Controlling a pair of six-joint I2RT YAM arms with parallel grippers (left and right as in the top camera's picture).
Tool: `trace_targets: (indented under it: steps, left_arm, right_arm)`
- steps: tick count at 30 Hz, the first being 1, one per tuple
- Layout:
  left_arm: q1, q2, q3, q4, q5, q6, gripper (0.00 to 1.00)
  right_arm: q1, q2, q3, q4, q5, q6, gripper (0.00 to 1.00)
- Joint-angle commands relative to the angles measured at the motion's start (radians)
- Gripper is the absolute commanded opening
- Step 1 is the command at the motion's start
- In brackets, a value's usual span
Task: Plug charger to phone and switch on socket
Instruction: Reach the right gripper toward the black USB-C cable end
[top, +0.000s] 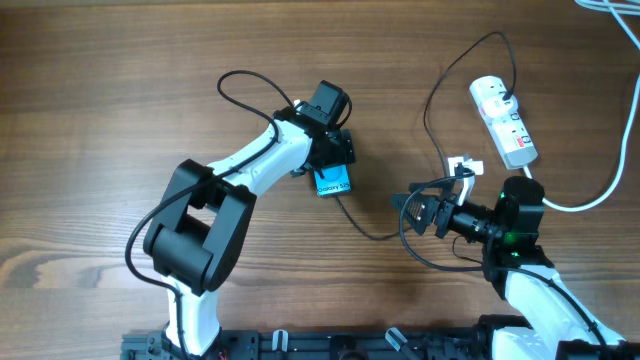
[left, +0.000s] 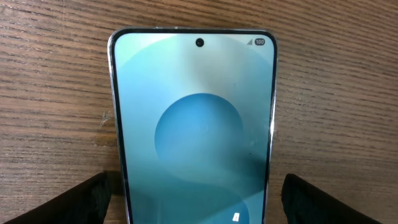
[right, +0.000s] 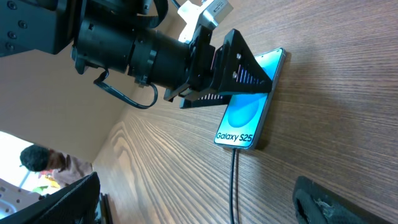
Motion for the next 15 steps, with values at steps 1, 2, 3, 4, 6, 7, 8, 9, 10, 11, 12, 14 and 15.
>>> trace_targets:
  steps: [1, 2, 3, 4, 6, 7, 8, 9, 10, 11, 12, 14, 15]
  left_arm:
    - [-0.006, 0.109, -0.015, -0.026, 0.016, -0.002, 0.88]
    - [-0.006, 0.121, -0.015, -0.034, 0.016, -0.002, 0.88]
    - [-0.006, 0.126, -0.015, -0.037, 0.016, -0.002, 0.85]
    - [-0.006, 0.126, -0.015, -0.037, 0.016, -0.002, 0.82]
    - [-0.006, 0.125, -0.015, -0.045, 0.016, 0.006, 0.81]
    - [-0.006, 0.125, -0.015, -0.060, 0.015, 0.025, 0.81]
    - [-0.005, 0.125, -0.015, -0.068, 0.012, 0.025, 0.84]
    - [-0.006, 0.125, -0.015, -0.063, 0.016, 0.024, 0.89]
    - [-0.007, 0.125, -0.015, -0.054, 0.033, 0.024, 0.89]
    - [-0.006, 0.125, -0.015, -0.045, 0.067, 0.023, 0.89]
    - [-0.007, 0.125, -0.015, -0.045, 0.077, 0.023, 0.89]
    - [-0.020, 0.126, -0.015, -0.056, 0.057, 0.024, 0.85]
    - [-0.029, 0.126, -0.015, -0.071, 0.013, 0.024, 0.80]
  right_arm:
    - [0.000, 0.006, 0.015, 0.005, -0.026, 0.007, 1.00]
    - [0.000, 0.006, 0.015, 0.005, -0.026, 0.008, 1.00]
    - [0.000, 0.006, 0.015, 0.005, -0.024, 0.007, 1.00]
    - [0.000, 0.006, 0.015, 0.000, -0.018, 0.006, 1.00]
    - [0.000, 0.006, 0.015, -0.049, 0.009, 0.002, 1.00]
    - [0.000, 0.006, 0.015, -0.093, 0.038, -0.004, 1.00]
    - [0.000, 0.006, 0.015, -0.133, 0.078, -0.008, 1.00]
    - [0.000, 0.006, 0.015, -0.141, 0.099, -0.008, 1.00]
    - [0.000, 0.006, 0.015, -0.140, 0.111, -0.003, 1.00]
    - [0.000, 0.006, 0.015, -0.140, 0.121, -0.003, 1.00]
    - [0.000, 0.006, 0.015, -0.140, 0.121, -0.003, 1.00]
    - [0.000, 0.006, 0.015, -0.136, 0.120, -0.002, 1.00]
    - [0.000, 0.006, 0.015, -0.137, 0.113, 0.000, 1.00]
